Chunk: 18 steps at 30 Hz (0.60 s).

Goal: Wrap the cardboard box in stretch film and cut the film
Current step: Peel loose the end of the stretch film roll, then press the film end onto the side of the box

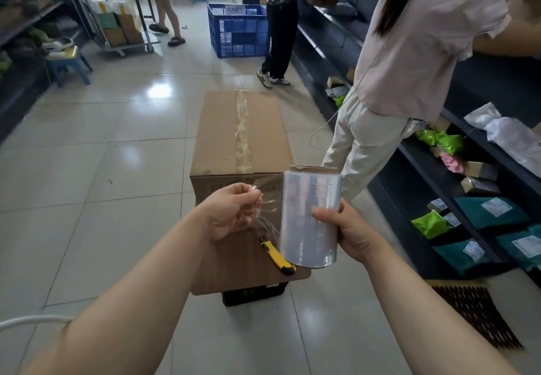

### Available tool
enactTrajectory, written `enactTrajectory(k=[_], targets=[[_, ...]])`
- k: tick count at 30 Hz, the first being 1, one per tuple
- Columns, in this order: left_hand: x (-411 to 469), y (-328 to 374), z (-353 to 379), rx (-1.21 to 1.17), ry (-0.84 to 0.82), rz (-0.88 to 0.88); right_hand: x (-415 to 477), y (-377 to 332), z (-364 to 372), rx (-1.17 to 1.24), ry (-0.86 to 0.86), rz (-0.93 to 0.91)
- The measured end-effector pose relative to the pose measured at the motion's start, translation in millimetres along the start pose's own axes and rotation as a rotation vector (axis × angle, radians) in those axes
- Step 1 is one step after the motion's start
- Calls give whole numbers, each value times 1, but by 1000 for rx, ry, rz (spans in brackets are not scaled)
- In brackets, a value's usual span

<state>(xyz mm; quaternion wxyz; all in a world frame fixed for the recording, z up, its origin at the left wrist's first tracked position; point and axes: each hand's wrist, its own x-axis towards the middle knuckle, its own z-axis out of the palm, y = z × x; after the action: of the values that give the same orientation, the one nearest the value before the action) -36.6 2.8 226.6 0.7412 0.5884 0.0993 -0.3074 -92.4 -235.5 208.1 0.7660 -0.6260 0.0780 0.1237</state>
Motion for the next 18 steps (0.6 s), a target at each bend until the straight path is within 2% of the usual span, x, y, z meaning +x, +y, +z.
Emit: enactTrajectory(k=[4,8,13,18], targets=[[9,-12,-5,292,192,230,4,12,1,-46,78,-23],[21,-30,-13,541,339,248,17,33,5,-54,155,-50],[35,-50,-16,317,360,149,38,64,7,-153,363,-27],[50,-68,-27,174,404,104,56,93,3,-266,457,-30]])
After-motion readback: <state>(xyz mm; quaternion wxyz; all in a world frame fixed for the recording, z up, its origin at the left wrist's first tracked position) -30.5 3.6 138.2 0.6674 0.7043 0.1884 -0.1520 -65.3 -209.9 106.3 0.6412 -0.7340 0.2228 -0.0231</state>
